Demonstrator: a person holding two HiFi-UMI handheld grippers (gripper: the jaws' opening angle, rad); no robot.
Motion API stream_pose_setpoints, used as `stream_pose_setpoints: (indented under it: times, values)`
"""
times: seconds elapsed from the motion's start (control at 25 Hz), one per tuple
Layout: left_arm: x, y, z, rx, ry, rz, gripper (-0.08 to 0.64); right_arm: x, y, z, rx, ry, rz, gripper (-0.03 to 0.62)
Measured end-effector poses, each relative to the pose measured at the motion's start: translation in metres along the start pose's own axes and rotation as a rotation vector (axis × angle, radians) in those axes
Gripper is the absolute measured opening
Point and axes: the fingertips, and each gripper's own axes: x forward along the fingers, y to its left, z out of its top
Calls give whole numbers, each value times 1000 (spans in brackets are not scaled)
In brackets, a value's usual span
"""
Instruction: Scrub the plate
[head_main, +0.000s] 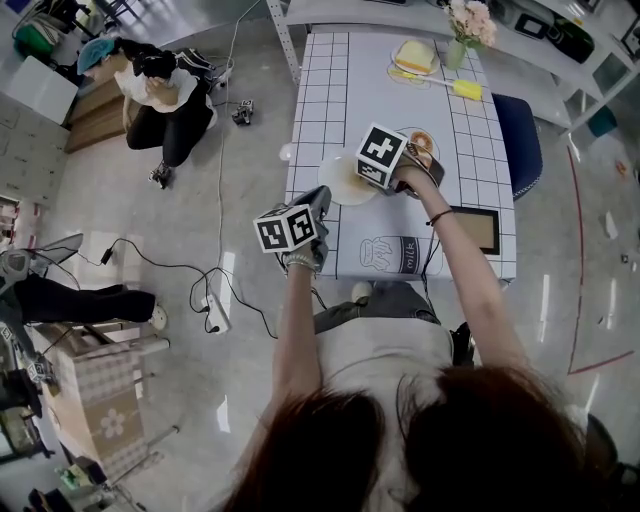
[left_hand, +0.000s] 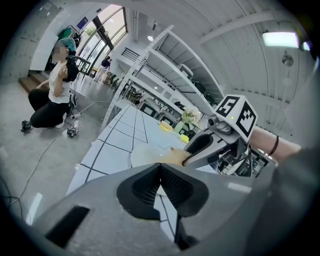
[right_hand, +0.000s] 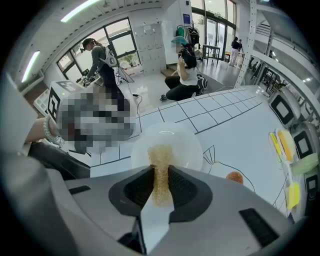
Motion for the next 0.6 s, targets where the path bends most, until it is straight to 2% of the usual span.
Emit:
stream_pose_setpoints:
  times: [0.6]
  values:
    - [-7, 8, -3, -10, -15, 45, 11, 4, 21, 3, -7, 2, 69, 78]
